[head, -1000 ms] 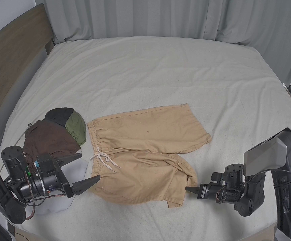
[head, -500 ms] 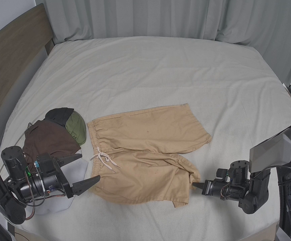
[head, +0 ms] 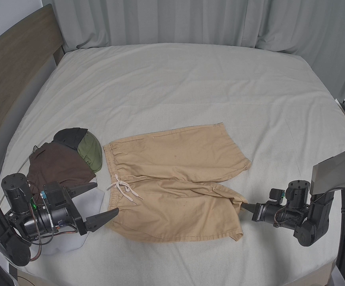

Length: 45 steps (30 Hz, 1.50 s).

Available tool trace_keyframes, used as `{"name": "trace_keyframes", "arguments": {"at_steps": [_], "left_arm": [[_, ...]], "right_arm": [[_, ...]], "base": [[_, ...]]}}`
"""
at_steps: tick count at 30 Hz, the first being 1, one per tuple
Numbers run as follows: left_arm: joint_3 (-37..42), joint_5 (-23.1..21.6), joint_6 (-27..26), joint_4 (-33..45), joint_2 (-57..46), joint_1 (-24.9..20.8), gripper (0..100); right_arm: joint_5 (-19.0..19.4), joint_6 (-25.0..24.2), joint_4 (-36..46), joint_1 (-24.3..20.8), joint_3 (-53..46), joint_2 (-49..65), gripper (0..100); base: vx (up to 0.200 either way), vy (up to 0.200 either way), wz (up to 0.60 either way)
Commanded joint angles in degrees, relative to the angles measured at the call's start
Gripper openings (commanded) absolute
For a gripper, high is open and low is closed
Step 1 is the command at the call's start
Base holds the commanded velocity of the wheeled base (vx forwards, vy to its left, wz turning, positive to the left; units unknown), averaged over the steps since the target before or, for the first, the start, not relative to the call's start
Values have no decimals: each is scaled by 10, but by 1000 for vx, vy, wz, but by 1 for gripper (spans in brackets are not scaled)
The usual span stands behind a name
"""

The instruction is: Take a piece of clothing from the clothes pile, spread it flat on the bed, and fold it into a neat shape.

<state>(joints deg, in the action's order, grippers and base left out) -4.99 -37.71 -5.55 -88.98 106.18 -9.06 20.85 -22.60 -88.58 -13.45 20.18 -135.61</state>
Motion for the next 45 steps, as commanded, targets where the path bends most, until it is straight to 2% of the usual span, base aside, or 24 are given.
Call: {"name": "trace_keyframes", "arguments": {"at_steps": [1,8,16,24,45], "left_arm": [[1,0,0,-1,2,0,100],[1,0,-1,-1,3,0,100],[2,0,-1,-1,3,0,100],[3,0,-1,-1,4,0,100],[8,0,-15,-1,15,-1,100]], "right_arm": [[1,1,0,8,0,25,0],[2,4,0,12,2,57,0],[1,57,0,40,14,54,0],[1,78,-1,53,39,47,0],[-3,91,-2,66,107,4,0]], "base": [[0,0,0],[0,0,0],[0,0,0],[0,0,0],[0,0,0]]}}
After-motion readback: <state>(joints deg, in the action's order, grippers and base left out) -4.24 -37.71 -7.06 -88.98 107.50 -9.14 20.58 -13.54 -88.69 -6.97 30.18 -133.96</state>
